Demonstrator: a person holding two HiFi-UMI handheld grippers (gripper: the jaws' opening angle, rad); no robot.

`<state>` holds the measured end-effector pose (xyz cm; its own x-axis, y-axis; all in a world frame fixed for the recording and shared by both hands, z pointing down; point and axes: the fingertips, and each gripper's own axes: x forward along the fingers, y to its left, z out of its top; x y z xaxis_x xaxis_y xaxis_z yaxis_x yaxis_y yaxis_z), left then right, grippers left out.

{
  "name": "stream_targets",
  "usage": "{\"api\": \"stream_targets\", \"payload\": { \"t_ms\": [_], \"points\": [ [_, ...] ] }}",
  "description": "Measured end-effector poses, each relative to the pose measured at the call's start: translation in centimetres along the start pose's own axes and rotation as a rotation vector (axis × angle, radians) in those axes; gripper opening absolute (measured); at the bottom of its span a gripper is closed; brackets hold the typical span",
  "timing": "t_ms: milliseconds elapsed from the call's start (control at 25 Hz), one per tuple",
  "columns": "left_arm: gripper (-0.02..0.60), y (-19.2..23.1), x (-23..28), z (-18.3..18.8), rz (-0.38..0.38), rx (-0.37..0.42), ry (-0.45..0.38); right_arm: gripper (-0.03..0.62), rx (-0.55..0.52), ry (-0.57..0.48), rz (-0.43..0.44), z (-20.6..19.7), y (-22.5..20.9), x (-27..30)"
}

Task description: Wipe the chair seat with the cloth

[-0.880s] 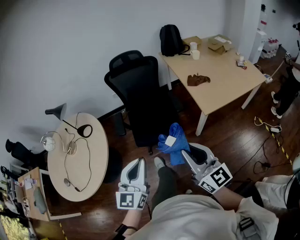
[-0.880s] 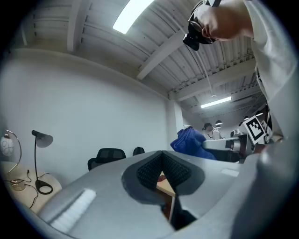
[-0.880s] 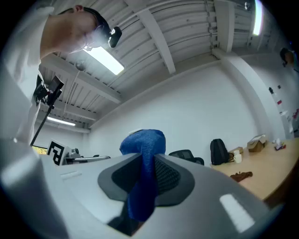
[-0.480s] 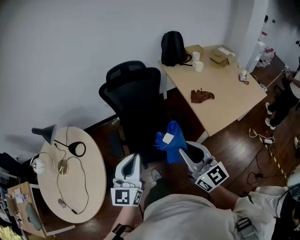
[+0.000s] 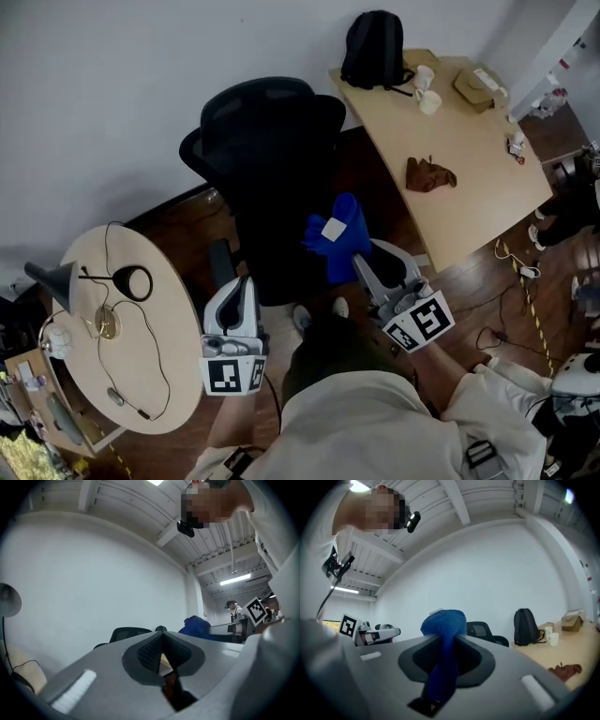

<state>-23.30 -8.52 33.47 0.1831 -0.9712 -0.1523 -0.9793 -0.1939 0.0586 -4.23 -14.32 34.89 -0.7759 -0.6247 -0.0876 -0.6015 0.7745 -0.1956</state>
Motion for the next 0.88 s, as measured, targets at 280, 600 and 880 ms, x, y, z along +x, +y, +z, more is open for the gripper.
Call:
{"api": "stream_targets", "payload": {
  "t_ms": [280, 600, 880],
  "points": [
    [0.143, 2.9, 1.6, -17.6, 0.129, -0.047, 0.069, 0.078, 0.116, 0.362, -0.004, -34.3, -11.6, 9.3],
    [0.144, 4.0, -7.8, -32.6, 0.239, -0.097, 0.174, 0.077, 0.261, 0.879, 0.008, -76.5, -6.1, 14.6],
    [0.149, 1.7, -7.9, -34.1, 0.205, -0.041, 0.163, 0.077, 0.323, 1.008, 0.09, -79.7, -4.7, 20.5]
  ]
}}
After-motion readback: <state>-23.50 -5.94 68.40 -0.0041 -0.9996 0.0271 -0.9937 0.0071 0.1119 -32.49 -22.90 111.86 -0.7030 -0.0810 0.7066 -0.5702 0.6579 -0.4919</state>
